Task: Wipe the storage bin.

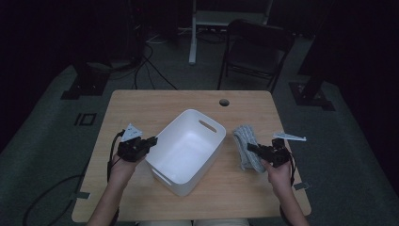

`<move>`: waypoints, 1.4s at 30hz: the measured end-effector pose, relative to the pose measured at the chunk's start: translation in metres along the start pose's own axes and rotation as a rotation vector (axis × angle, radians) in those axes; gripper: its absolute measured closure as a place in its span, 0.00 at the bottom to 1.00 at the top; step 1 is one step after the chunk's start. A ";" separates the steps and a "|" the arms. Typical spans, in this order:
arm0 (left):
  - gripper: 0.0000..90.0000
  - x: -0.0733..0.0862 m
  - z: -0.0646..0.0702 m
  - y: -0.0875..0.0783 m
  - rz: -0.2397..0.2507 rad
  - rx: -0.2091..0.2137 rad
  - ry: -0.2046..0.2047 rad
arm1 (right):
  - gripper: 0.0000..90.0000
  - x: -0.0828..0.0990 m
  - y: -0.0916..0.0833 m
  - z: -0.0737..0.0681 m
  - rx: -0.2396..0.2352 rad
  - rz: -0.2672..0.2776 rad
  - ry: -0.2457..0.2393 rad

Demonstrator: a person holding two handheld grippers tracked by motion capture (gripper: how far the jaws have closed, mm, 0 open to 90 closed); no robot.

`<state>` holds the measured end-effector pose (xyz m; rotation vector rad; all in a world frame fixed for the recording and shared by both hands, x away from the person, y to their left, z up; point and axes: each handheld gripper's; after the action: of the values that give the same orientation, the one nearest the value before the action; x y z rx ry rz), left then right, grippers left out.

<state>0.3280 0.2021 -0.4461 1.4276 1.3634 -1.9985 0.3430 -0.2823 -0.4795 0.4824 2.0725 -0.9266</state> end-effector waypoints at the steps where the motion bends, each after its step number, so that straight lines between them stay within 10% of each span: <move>1: 0.97 0.000 0.000 0.000 0.000 0.000 0.000 | 0.84 0.000 0.000 0.000 0.000 0.000 0.000; 12: 0.97 0.000 -0.001 0.000 0.008 -0.084 -0.021 | 0.84 -0.002 0.001 -0.005 -0.011 0.006 -0.006; 30: 0.94 0.010 -0.009 0.002 0.077 -0.003 -0.010 | 0.84 -0.030 0.007 -0.046 -0.083 0.202 -0.027; 42: 0.94 0.012 -0.007 0.001 0.066 0.016 -0.016 | 0.84 -0.026 0.047 -0.050 -0.053 0.116 -0.042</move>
<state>0.3275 0.2103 -0.4574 1.4415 1.2795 -1.9791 0.3615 -0.2149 -0.4591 0.5447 2.0041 -0.8050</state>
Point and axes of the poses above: each handheld gripper's, and its own axes: y roughly forward along the jaws, x roughly out of its underside, z roughly to its right, and after that the axes turned 2 degrees about -x, right-handed
